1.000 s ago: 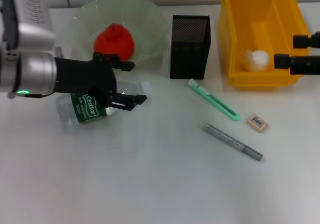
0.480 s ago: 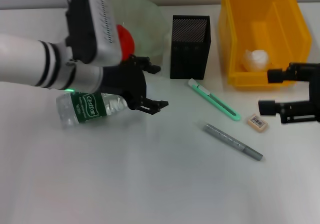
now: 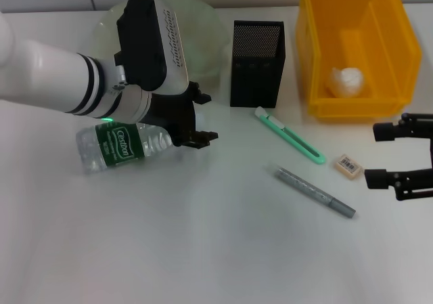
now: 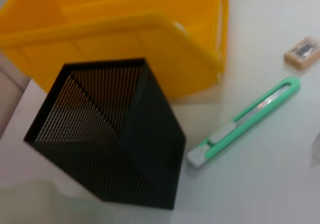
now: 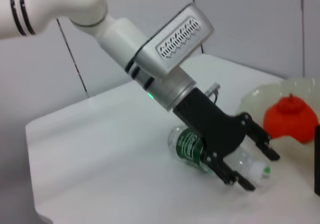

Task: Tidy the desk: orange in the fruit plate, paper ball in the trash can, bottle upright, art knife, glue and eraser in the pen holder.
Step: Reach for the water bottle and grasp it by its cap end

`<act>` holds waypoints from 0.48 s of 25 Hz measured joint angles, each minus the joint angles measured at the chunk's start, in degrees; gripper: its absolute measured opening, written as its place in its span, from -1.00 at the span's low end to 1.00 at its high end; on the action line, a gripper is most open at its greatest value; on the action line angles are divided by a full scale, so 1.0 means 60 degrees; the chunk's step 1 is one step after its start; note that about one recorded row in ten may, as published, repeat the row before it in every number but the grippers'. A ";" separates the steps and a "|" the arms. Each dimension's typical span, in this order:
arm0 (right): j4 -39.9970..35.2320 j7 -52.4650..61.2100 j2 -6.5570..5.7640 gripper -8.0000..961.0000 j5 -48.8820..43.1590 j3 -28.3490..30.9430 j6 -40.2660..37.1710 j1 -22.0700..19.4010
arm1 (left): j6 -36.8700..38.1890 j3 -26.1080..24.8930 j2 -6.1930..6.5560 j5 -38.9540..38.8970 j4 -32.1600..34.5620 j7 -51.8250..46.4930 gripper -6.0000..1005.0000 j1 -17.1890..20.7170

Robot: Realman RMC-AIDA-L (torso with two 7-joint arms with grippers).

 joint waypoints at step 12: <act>0.0651 -0.0099 -0.0018 0.72 -0.0190 0.0565 -0.0131 0.0080 | -0.0553 0.1194 -0.0004 0.1700 0.0091 -0.2010 0.37 -0.0301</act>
